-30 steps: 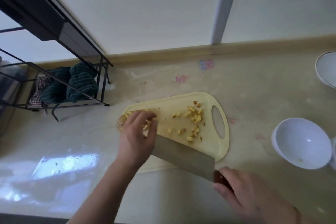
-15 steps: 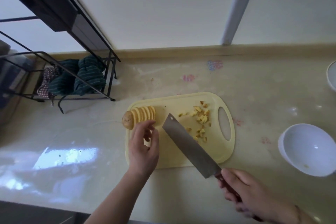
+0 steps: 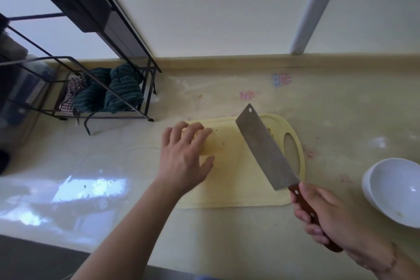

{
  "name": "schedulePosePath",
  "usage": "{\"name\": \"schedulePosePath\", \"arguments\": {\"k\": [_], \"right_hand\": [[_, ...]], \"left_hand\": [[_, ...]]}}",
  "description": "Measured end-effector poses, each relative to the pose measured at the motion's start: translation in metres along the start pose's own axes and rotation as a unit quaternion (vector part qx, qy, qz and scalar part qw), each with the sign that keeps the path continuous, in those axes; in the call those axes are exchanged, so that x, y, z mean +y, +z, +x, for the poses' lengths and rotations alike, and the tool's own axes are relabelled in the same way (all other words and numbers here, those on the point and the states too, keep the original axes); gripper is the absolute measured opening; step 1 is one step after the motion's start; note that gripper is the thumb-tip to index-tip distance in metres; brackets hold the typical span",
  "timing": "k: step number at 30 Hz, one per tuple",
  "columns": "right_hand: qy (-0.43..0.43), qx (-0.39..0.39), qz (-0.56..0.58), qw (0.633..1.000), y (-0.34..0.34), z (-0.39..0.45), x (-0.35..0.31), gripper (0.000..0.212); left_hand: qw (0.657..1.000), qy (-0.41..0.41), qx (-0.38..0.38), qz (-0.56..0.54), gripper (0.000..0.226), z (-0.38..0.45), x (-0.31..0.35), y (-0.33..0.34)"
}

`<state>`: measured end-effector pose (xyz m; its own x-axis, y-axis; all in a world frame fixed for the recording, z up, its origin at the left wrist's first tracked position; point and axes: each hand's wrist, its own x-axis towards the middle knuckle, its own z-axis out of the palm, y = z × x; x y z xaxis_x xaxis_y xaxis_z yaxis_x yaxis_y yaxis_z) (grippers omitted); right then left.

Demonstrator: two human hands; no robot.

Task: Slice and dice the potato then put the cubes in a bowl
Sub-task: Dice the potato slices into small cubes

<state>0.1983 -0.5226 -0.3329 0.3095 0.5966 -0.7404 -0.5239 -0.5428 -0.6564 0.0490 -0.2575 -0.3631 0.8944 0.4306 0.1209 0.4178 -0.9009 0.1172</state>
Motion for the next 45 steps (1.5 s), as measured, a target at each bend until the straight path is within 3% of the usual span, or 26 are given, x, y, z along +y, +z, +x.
{"name": "schedulePosePath", "arguments": {"k": [2, 3, 9, 14, 17, 20, 26, 30, 33, 37, 40, 45], "right_hand": [[-0.005, -0.001, 0.013, 1.0, 0.005, 0.0, 0.004, 0.056], [-0.009, -0.003, 0.016, 1.0, 0.007, 0.0, 0.006, 0.06], [-0.023, -0.01, 0.024, 0.999, 0.015, -0.002, 0.009, 0.056], [-0.025, -0.01, 0.017, 0.999, 0.017, -0.004, 0.008, 0.052], [-0.023, -0.004, 0.007, 1.0, 0.018, -0.007, 0.006, 0.051], [-0.013, -0.003, 0.003, 1.0, 0.019, -0.01, 0.007, 0.05], [-0.006, 0.004, -0.032, 0.999, 0.021, -0.014, 0.011, 0.049], [-0.043, 0.046, -0.1, 0.993, 0.02, -0.016, 0.012, 0.051], [-0.108, 0.09, -0.209, 0.968, 0.026, -0.015, 0.02, 0.053], [-0.135, 0.091, -0.28, 0.946, 0.038, -0.017, 0.021, 0.029], [-0.145, 0.099, -0.286, 0.942, 0.036, -0.016, 0.019, 0.025], [-0.149, 0.076, -0.27, 0.948, 0.034, -0.019, 0.021, 0.043]], "left_hand": [[0.984, -0.043, -0.154, 0.074, 0.072, 0.019, -0.006, -0.009], [0.976, -0.045, -0.191, 0.091, 0.071, 0.026, -0.01, -0.009], [0.973, 0.019, -0.221, 0.059, 0.051, 0.051, -0.022, -0.01], [0.984, -0.004, -0.129, -0.119, 0.055, 0.05, -0.017, -0.009], [0.964, -0.029, -0.061, -0.257, 0.056, 0.036, 0.0, -0.008], [0.939, -0.002, -0.016, -0.344, 0.057, 0.004, 0.019, 0.011], [0.979, 0.049, 0.017, -0.197, 0.064, -0.049, 0.043, 0.054], [0.979, 0.024, 0.055, -0.194, 0.054, -0.054, 0.043, 0.063], [0.975, 0.017, 0.072, -0.209, 0.053, -0.047, 0.048, 0.067], [0.966, -0.008, 0.077, -0.245, 0.056, -0.035, 0.059, 0.07], [0.967, -0.001, 0.069, -0.244, 0.053, -0.036, 0.059, 0.068], [0.966, 0.06, 0.094, -0.232, 0.02, -0.041, 0.061, 0.068]]}}
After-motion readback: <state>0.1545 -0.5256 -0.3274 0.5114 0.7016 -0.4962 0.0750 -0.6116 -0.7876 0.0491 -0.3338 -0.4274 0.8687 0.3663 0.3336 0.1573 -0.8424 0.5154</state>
